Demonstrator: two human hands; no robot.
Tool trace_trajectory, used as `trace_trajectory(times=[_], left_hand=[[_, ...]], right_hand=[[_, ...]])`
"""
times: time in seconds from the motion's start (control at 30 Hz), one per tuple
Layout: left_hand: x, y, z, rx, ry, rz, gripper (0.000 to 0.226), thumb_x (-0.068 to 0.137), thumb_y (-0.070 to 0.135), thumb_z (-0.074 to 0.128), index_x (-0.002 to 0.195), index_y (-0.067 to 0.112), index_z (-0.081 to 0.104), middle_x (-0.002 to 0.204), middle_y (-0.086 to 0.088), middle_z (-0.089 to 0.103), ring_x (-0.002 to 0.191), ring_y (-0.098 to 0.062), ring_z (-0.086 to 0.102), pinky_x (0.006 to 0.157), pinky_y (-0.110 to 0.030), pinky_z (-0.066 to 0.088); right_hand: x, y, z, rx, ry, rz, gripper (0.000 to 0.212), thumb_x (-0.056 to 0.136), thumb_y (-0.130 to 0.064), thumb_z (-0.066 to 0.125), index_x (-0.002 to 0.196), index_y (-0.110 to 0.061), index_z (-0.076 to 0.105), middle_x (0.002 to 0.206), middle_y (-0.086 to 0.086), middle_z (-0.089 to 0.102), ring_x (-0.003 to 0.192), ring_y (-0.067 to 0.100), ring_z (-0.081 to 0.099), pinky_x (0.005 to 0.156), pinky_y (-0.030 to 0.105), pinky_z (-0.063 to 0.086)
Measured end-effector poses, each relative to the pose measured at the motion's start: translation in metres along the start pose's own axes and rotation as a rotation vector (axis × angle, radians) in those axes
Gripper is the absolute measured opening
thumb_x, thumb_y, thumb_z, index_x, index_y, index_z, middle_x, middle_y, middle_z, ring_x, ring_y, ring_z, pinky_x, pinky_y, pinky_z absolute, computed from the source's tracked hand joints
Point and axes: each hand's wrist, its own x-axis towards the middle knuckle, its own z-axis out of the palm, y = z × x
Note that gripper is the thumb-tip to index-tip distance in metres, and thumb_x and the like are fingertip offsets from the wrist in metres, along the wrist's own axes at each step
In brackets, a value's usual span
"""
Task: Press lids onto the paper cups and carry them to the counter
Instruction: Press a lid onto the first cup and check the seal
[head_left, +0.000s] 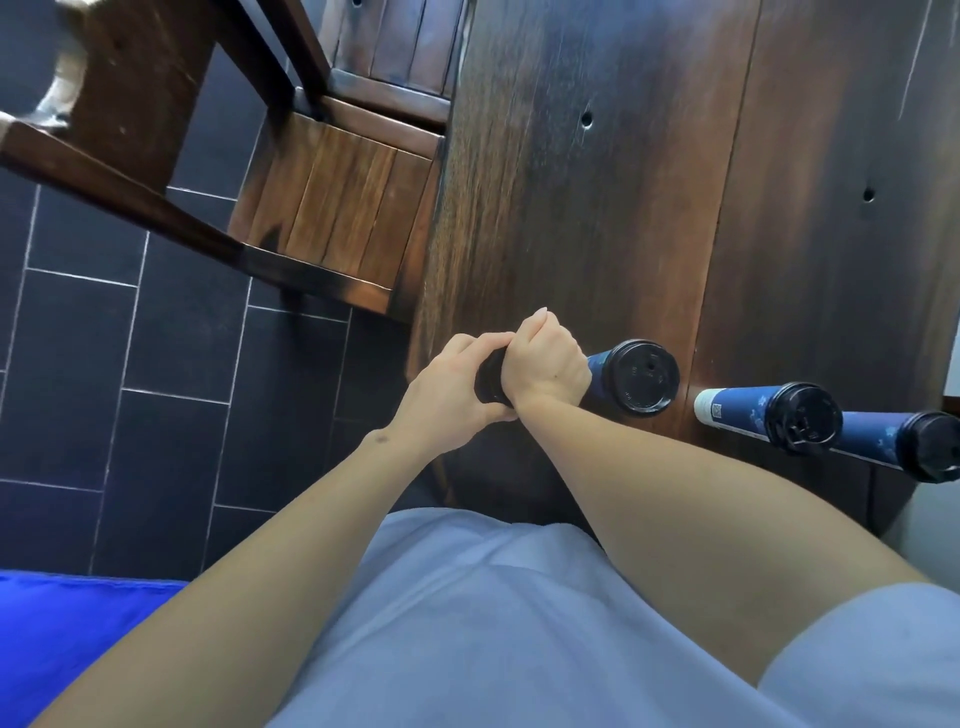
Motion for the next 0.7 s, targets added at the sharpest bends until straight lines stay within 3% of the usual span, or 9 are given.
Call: trace_trajectory(times=[0.3,0.43,0.5,0.57,0.7], left_hand=[[-0.003,0.008,0.008,0.07,-0.026,0.002,0.081,0.084,0.028,0.086,0.151,0.038,0.042,0.144,0.004,0.052,0.126,-0.019,0.057,0.109,-0.041,0.052],[-0.004,0.006,0.009,0.013,0.005,-0.002,0.081,0.081,0.025,0.088,0.15,0.032,0.045,0.139,0.002,0.056,0.124,-0.019,0.057,0.11,-0.044,0.051],[-0.005,0.001,0.007,-0.01,0.01,-0.015,0.083,0.079,0.025,0.09,0.149,0.032,0.045,0.136,0.003,0.058,0.121,-0.018,0.058,0.109,-0.044,0.052],[-0.006,-0.003,0.006,-0.008,0.007,-0.009,0.085,0.078,0.025,0.09,0.15,0.034,0.045,0.135,0.004,0.058,0.12,-0.016,0.058,0.108,-0.044,0.052],[-0.005,-0.004,0.007,-0.011,0.013,0.011,0.085,0.078,0.024,0.09,0.15,0.033,0.045,0.135,0.003,0.059,0.121,-0.016,0.058,0.109,-0.042,0.052]], right_hand=[[-0.002,0.018,-0.011,0.096,-0.073,0.004,0.056,0.107,-0.043,0.018,0.107,-0.014,0.065,0.105,0.006,0.07,0.101,0.029,0.063,0.081,0.038,0.037],[-0.001,0.024,-0.02,0.336,-0.266,-0.019,0.054,0.106,-0.051,0.02,0.117,-0.016,0.06,0.109,0.003,0.067,0.108,0.025,0.061,0.094,0.043,0.046],[-0.005,0.034,-0.026,0.493,-0.345,-0.084,0.047,0.104,-0.055,0.027,0.121,-0.025,0.058,0.109,-0.004,0.066,0.108,0.017,0.061,0.101,0.047,0.049],[-0.009,0.05,-0.032,0.554,-0.402,-0.175,0.039,0.105,-0.052,0.038,0.135,-0.032,0.053,0.122,-0.008,0.065,0.116,0.01,0.06,0.106,0.041,0.049],[-0.021,0.08,-0.04,0.553,-0.484,-0.313,0.061,0.094,-0.044,0.068,0.148,-0.036,0.041,0.135,-0.014,0.06,0.124,0.003,0.058,0.107,0.03,0.049]])
